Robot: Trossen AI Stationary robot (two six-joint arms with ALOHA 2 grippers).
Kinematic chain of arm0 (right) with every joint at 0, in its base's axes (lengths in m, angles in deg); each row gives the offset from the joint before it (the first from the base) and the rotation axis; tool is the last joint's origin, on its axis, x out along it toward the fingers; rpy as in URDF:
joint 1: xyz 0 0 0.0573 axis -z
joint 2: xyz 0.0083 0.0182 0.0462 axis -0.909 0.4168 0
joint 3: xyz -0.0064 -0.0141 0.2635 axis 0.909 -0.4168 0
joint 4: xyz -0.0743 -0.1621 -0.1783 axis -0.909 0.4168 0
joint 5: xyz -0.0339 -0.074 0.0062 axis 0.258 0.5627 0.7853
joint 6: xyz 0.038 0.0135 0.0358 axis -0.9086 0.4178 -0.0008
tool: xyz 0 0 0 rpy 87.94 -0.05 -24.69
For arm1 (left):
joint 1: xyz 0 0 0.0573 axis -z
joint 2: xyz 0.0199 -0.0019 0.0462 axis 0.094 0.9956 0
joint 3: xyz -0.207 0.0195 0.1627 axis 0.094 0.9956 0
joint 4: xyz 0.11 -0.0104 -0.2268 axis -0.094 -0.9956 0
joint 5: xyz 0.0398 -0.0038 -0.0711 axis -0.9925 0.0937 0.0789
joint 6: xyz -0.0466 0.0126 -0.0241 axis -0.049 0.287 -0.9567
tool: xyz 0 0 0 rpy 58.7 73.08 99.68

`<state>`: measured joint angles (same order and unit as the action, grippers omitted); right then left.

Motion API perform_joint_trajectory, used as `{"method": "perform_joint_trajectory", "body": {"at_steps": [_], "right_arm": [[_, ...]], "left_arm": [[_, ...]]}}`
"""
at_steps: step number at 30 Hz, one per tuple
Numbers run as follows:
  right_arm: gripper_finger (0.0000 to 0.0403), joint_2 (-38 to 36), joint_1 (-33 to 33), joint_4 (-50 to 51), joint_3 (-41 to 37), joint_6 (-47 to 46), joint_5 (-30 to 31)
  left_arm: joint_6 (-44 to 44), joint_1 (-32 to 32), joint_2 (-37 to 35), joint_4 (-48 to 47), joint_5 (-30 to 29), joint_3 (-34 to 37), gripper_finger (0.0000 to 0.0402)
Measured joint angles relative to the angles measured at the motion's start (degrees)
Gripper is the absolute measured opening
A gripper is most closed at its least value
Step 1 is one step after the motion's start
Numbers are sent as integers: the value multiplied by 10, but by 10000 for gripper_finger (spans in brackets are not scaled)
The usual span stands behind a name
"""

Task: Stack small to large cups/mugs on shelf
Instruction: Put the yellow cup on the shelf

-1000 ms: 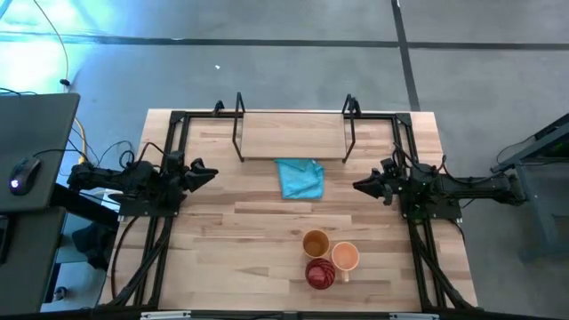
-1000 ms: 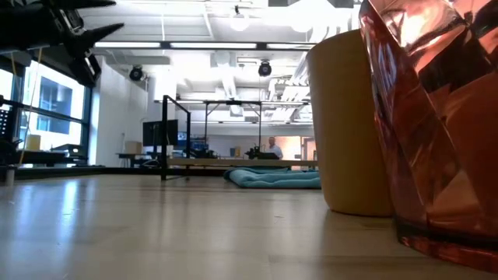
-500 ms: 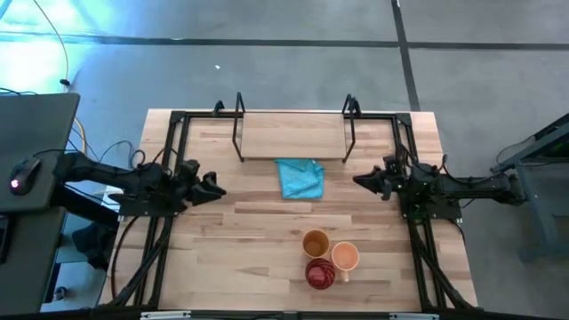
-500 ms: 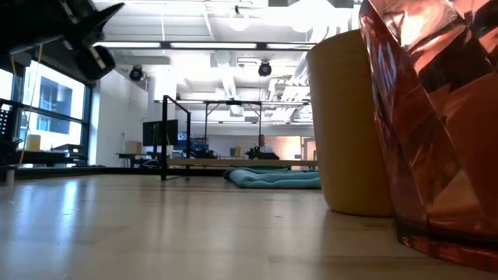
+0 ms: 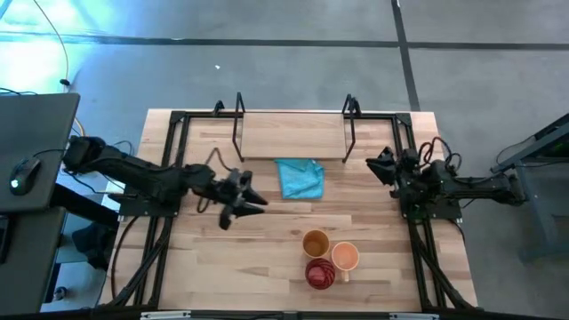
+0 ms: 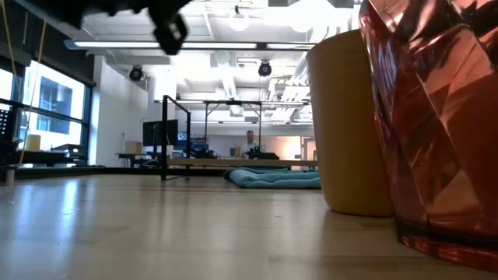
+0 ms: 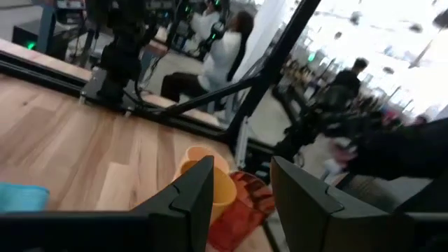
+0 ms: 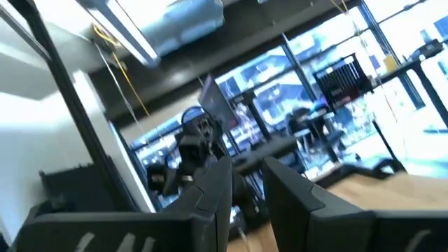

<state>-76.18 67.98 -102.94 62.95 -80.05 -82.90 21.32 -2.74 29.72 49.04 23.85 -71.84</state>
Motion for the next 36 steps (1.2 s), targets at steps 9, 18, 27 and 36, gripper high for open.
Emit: {"method": "perform_joint_trajectory", "body": {"at_steps": [9,18,27,36], "right_arm": [[71,2,0,-8,52,-10,-86],[71,21,0,285,213,61,-99],[71,59,0,394,308,103,-64],[71,76,0,436,312,101,-69]], "left_arm": [[0,0,86,-111,0,-146,131],[-95,6,114,-279,-49,-200,131],[-135,70,255,-404,-84,-371,131],[-118,74,379,-613,-110,-574,131]]}}
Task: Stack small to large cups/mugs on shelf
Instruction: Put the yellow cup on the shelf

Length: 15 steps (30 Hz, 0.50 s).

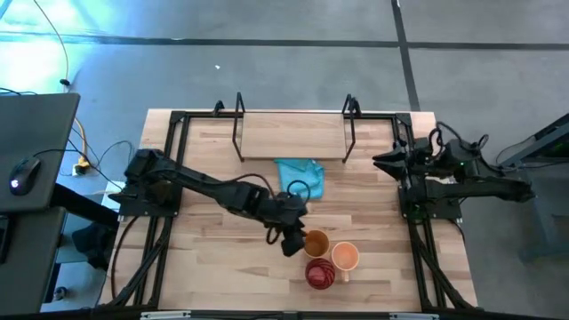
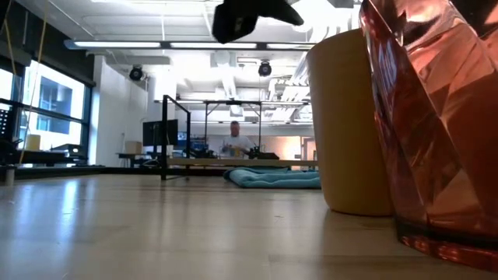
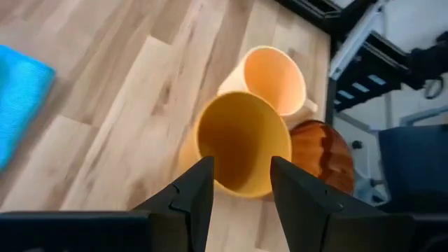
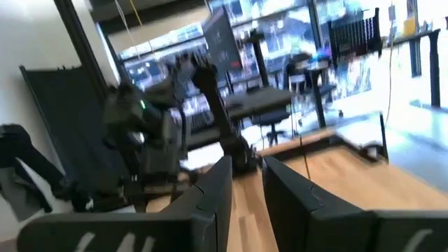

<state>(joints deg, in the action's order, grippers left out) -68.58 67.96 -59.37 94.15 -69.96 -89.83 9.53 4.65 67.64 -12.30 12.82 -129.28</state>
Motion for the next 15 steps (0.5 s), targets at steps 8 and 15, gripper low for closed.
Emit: {"method": "perform_joint_trajectory", "body": {"at_steps": [8,15], "right_arm": [[71,11,0,51,0,-7,-2],[71,11,0,61,0,-5,-3]], "left_arm": [[-5,1,50,-72,-39,-85,131],[-18,0,103,-111,-43,-135,131]]}}
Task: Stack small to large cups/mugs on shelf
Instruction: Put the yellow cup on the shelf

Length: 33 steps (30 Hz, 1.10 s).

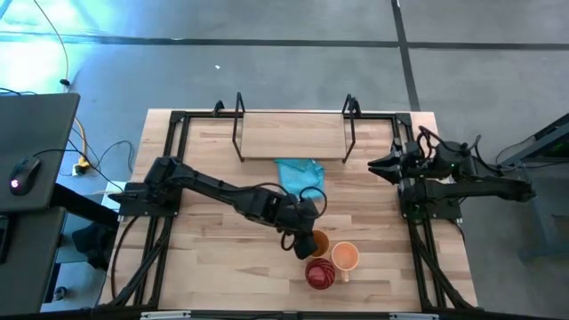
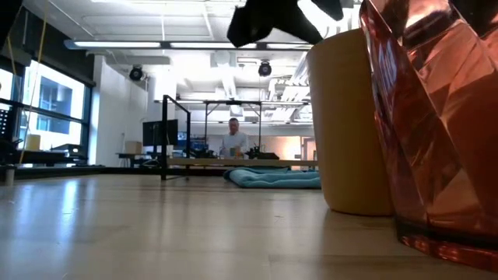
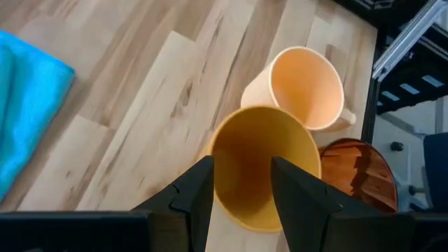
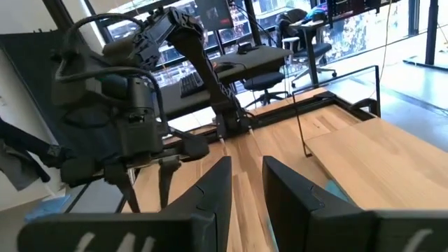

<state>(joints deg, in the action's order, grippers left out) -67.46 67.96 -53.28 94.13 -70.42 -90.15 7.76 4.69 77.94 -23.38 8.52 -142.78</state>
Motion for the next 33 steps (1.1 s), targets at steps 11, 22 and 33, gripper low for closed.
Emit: {"method": "perform_joint_trajectory", "body": {"at_steps": [11,22,33], "right_arm": [[71,0,0,7,0,1,0],[71,0,0,11,0,4,0],[71,0,0,15,0,4,0]], "left_arm": [[-17,-8,21,-36,-9,-13,131],[-2,-16,21,-28,18,-13,131],[28,-15,45,-38,53,-12,131]]}}
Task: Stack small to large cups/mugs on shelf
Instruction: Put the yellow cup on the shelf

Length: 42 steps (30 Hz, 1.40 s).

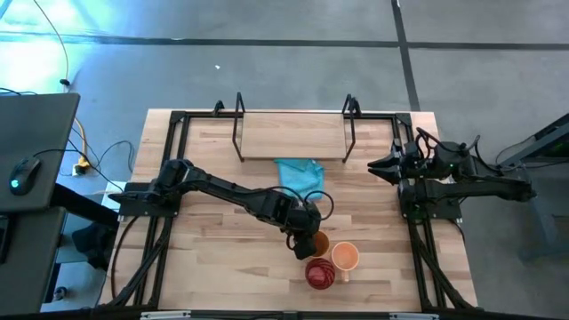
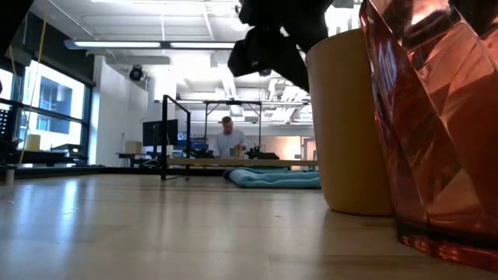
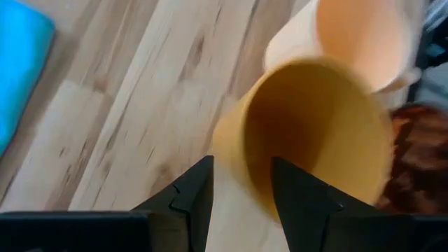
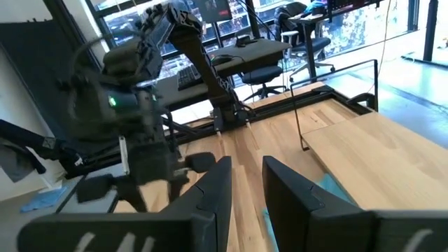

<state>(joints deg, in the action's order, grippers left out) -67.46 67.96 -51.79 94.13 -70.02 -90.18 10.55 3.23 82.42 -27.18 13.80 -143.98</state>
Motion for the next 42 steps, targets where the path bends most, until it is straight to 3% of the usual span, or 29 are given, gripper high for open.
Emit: {"method": "perform_joint_trajectory", "body": {"at_steps": [9,16,25,42], "right_arm": [[71,0,0,5,0,-4,-4],[71,0,0,5,0,-4,-4],[71,0,0,13,0,-3,-4],[71,0,0,55,0,-5,-12]], "left_arm": [[-8,0,11,4,0,-2,120],[-14,0,14,-3,-30,-1,12],[-13,-7,14,-47,-60,-21,4],[78,-98,11,-301,-103,-169,1]]}}
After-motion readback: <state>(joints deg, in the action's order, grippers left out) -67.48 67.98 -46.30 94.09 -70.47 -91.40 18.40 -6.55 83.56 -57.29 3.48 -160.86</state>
